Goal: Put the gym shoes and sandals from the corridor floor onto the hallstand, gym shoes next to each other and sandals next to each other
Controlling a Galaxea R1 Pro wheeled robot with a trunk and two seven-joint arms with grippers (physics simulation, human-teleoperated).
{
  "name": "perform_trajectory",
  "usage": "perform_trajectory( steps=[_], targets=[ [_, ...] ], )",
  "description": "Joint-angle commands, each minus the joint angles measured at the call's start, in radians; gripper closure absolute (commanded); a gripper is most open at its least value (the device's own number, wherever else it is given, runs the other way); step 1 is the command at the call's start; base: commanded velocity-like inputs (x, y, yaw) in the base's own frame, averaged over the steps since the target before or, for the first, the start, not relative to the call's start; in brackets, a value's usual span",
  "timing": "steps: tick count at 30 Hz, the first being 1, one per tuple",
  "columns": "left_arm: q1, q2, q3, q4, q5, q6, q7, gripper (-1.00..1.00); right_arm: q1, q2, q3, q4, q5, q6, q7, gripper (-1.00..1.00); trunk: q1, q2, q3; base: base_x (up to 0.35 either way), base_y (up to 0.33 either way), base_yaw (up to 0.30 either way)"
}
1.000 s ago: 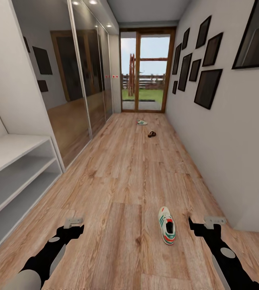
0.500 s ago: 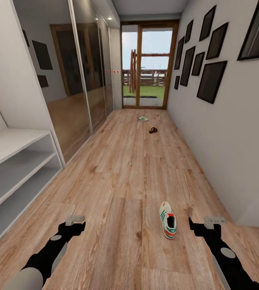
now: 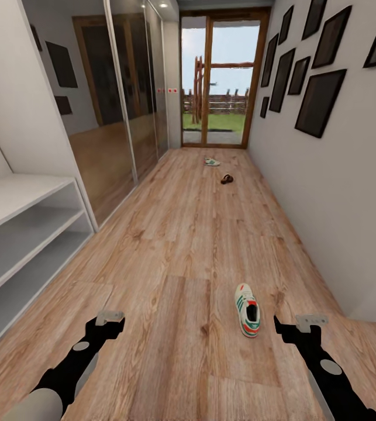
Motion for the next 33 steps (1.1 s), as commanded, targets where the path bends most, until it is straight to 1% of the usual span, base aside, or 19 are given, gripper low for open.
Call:
perform_trajectory(
  steps=[1, 6, 17, 23, 33],
  targets=[
    [-0.001, 0.001, 0.001, 0.002, -0.004, -0.005, -0.001, -1.0, 0.0, 0.0, 0.0, -0.002, 0.0, 0.006, 0.0, -1.0, 0.0, -0.001, -0.006, 0.0, 0.0, 0.067],
    [0.0, 0.006, 0.002, 0.008, -0.004, -0.009, -0.002, -1.0, 0.0, 0.0, 0.0, -0.001, 0.001, 0.006, 0.0, -1.0, 0.002, -0.002, -0.033, 0.0, 0.0, 0.067],
    [0.005, 0.009, 0.0, 0.006, -0.003, -0.012, -0.003, -1.0, 0.0, 0.001, 0.001, 0.003, 0.001, 0.006, 0.001, -1.0, 0.002, -0.002, -0.05, 0.0, 0.0, 0.068],
    [0.008, 0.008, 0.0, 0.002, -0.003, -0.012, -0.002, -1.0, 0.0, 0.001, 0.002, 0.041, 0.001, 0.006, 0.001, -1.0, 0.002, -0.002, -0.059, 0.011, 0.001, 0.068],
    [0.007, 0.007, 0.001, 0.002, -0.004, -0.006, -0.001, -1.0, 0.0, 0.001, 0.001, 0.058, 0.0, 0.003, 0.001, -1.0, 0.002, -0.002, -0.074, 0.159, 0.113, 0.078]
  ],
)
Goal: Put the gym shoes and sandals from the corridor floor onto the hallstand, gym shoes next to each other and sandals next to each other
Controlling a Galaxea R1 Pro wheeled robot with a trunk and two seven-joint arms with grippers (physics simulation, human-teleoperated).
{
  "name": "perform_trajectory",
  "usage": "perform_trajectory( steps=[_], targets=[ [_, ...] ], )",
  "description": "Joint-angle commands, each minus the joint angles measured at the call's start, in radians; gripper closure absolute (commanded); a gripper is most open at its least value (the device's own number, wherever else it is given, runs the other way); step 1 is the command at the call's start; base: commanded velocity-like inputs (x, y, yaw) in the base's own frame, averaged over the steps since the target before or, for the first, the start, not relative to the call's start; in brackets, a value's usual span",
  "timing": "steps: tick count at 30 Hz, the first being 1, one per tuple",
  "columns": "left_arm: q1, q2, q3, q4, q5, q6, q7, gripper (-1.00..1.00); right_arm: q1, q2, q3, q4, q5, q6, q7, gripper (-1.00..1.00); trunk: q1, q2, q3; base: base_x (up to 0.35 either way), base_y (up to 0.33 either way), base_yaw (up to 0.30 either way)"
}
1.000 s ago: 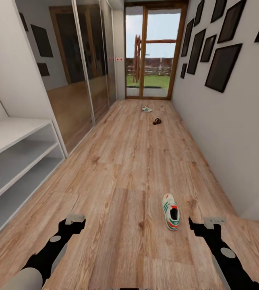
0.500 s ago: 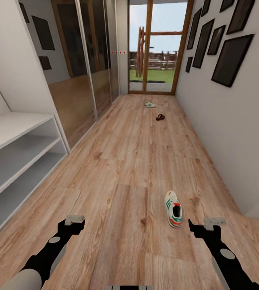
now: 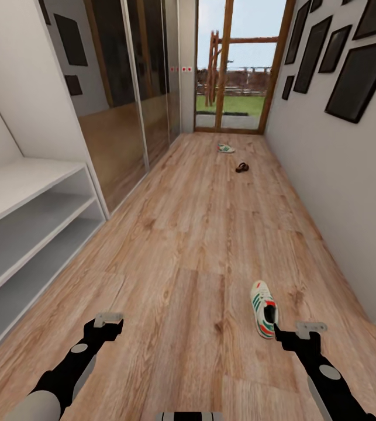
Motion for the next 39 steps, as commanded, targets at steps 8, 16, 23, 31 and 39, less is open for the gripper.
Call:
perform_trajectory(
  steps=[8, 16, 23, 31, 39],
  targets=[
    [-0.001, 0.001, 0.001, -0.001, -0.004, -0.002, -0.001, -1.0, 0.0, -0.001, -0.001, -0.001, 0.0, 0.003, 0.0, -1.0, 0.0, 0.0, -0.013, 0.043, 0.031, 0.113],
    [-0.001, 0.0, 0.002, -0.001, -0.004, 0.001, 0.0, -1.0, 0.0, -0.001, -0.001, -0.001, 0.001, 0.003, 0.0, -1.0, 0.0, 0.0, -0.025, 0.143, 0.009, 0.115],
    [-0.001, -0.001, 0.0, -0.001, -0.005, 0.0, 0.0, -1.0, 0.0, -0.002, -0.001, -0.001, 0.002, 0.003, 0.0, -1.0, 0.0, 0.0, -0.034, 0.254, 0.103, 0.032],
    [-0.001, -0.002, 0.0, 0.001, -0.006, 0.0, 0.0, -1.0, 0.0, -0.002, -0.001, -0.001, 0.001, 0.003, 0.0, -1.0, 0.0, 0.0, -0.035, 0.141, 0.027, 0.003],
    [-0.001, -0.002, -0.001, -0.001, -0.006, 0.0, -0.001, -1.0, 0.0, -0.002, -0.001, -0.001, 0.0, 0.003, 0.0, -1.0, 0.0, 0.0, -0.035, 0.098, 0.002, -0.034]
  ],
)
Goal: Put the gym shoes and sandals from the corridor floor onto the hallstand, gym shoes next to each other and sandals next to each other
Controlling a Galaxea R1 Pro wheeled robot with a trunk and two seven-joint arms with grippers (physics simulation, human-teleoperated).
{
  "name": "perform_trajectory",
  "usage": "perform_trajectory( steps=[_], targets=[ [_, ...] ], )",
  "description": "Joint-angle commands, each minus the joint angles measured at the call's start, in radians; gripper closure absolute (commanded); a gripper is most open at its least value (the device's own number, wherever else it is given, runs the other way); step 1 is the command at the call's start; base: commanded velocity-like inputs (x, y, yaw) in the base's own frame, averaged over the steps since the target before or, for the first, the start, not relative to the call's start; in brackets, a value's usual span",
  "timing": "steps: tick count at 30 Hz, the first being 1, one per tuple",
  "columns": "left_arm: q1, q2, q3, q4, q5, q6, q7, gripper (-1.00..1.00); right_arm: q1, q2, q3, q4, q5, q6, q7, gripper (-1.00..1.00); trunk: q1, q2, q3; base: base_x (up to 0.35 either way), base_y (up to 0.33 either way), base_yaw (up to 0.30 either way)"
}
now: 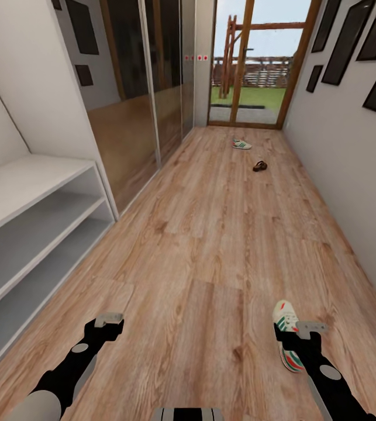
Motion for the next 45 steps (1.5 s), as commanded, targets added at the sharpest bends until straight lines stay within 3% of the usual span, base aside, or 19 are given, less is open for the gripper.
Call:
perform_trajectory(
  steps=[1, 24, 31, 45],
  targets=[
    [0.0, 0.0, 0.001, 0.0, -0.004, -0.003, -0.001, -1.0, 0.0, 0.0, 0.0, -0.002, 0.0, 0.006, 0.0, -1.0, 0.0, 0.0, -0.001, 0.02, 0.0, -0.143],
    [-0.002, -0.001, 0.001, -0.003, -0.003, -0.002, 0.0, -1.0, 0.0, 0.0, 0.0, -0.002, 0.0, 0.006, -0.003, -1.0, 0.0, 0.0, -0.001, 0.001, 0.0, -0.089],
    [-0.002, 0.0, 0.001, -0.003, -0.003, -0.002, -0.001, -1.0, 0.0, 0.001, 0.0, -0.002, -0.001, 0.006, -0.003, -1.0, 0.003, -0.002, -0.028, 0.0, 0.0, -0.19],
    [-0.002, 0.001, 0.001, -0.001, -0.002, -0.006, -0.001, -1.0, 0.0, 0.001, 0.0, -0.002, -0.001, 0.006, -0.003, -1.0, 0.009, -0.005, -0.098, 0.0, 0.0, -0.013]
  ],
)
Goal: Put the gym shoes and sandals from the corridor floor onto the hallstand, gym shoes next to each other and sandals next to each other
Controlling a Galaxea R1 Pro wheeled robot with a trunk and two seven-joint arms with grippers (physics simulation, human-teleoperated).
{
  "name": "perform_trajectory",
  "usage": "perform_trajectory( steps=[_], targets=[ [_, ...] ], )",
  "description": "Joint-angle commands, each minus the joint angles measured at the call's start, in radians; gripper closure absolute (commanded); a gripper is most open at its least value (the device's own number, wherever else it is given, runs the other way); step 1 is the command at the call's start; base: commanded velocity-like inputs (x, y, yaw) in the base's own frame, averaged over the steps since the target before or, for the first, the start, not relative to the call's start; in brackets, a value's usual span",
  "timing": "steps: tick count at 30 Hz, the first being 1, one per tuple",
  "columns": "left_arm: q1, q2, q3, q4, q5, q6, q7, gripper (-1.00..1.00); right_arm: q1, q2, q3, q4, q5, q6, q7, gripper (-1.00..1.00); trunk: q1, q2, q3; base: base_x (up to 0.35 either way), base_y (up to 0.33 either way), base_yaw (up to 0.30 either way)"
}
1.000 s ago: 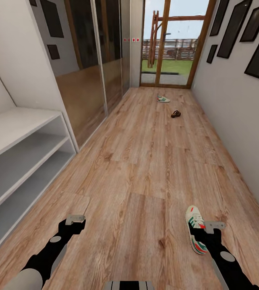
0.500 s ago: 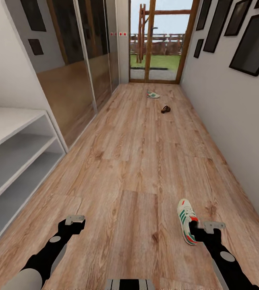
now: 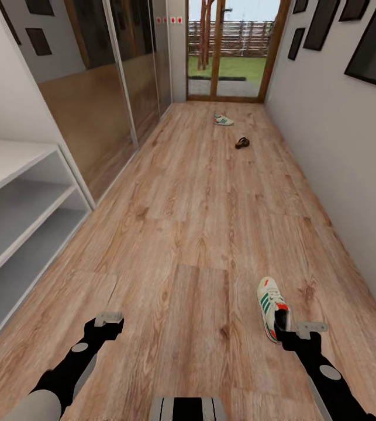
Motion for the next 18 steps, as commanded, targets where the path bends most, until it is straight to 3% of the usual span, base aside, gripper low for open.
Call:
perform_trajectory(
  steps=[1, 18],
  targets=[
    [0.0, 0.0, 0.001, 0.001, -0.004, -0.003, -0.001, -1.0, 0.0, 0.0, 0.0, -0.002, 0.0, 0.006, 0.0, -1.0, 0.0, -0.001, -0.006, 0.0, 0.0, 0.0],
    [0.0, 0.0, 0.001, -0.003, -0.005, -0.012, -0.001, -1.0, 0.0, 0.0, 0.0, -0.002, 0.001, 0.006, 0.0, -1.0, 0.008, -0.005, -0.099, 0.0, 0.0, 0.0]
  ],
)
